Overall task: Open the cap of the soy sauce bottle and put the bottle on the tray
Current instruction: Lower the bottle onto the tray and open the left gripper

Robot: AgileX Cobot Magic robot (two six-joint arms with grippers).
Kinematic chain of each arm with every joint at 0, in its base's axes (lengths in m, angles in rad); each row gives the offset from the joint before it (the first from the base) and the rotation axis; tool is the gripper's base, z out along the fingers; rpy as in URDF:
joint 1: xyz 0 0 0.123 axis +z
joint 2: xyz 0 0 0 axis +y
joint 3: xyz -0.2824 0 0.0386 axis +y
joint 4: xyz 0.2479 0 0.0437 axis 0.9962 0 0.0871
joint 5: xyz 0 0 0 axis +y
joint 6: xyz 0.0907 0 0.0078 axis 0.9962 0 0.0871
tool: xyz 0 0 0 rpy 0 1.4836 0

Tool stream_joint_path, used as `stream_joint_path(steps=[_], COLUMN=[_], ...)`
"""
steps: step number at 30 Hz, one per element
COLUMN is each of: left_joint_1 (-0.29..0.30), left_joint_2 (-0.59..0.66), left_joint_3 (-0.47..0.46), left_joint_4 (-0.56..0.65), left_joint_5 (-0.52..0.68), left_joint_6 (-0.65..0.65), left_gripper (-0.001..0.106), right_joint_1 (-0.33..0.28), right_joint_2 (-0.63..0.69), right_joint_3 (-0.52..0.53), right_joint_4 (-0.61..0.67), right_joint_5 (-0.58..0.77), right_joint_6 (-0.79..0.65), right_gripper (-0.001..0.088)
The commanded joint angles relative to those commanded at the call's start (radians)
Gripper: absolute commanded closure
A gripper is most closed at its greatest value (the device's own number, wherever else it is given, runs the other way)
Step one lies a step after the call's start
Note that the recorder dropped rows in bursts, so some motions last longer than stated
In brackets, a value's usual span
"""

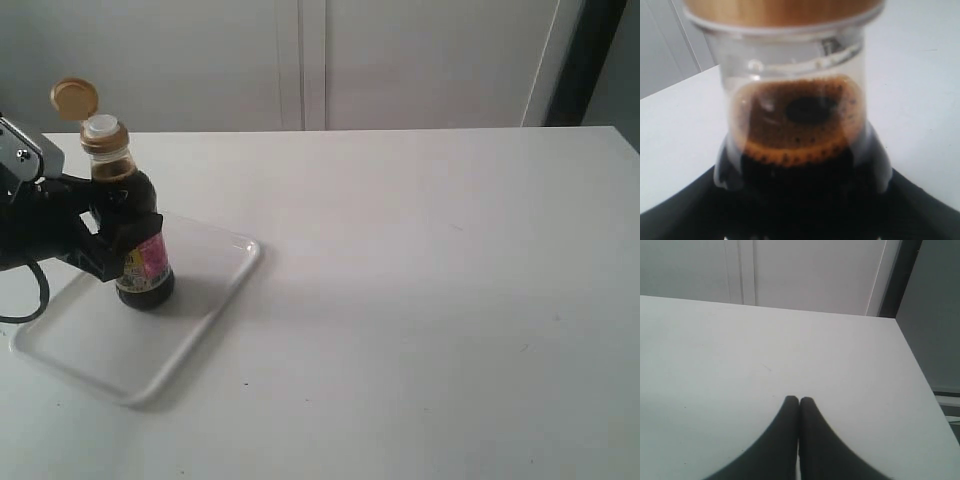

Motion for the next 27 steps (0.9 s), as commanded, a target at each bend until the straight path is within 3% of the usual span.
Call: stream_joint_path(steps=[5,10,16,27], left_joint_1=[0.0,0.0,0.0,0.0], left_joint_2=[0.0,0.0,0.0,0.0], left_joint_3=[0.0,0.0,0.0,0.0], left_joint_4=[0.002,0.002,0.002,-0.021], left_joint_5=[-0.061,-0.066,-0.059,0.004], left_joint_6=[0.0,-0.004,-0.004,-0.004], left_gripper=[0.06,0.034,0.018,0.003], right_joint_1=[0.0,0.0,0.0,0.0], right_joint_2=[0.0,0.0,0.0,0.0], right_joint_3=[0.0,0.0,0.0,0.0], right_joint_4=[0.0,0.0,0.0,0.0], right_joint_5=[0.0,-0.004,-0.012,-0.014], right_joint_6=[0.002,0.002,0.002,0.002], right_gripper=[0.0868,0.0868,0.0868,0.0868])
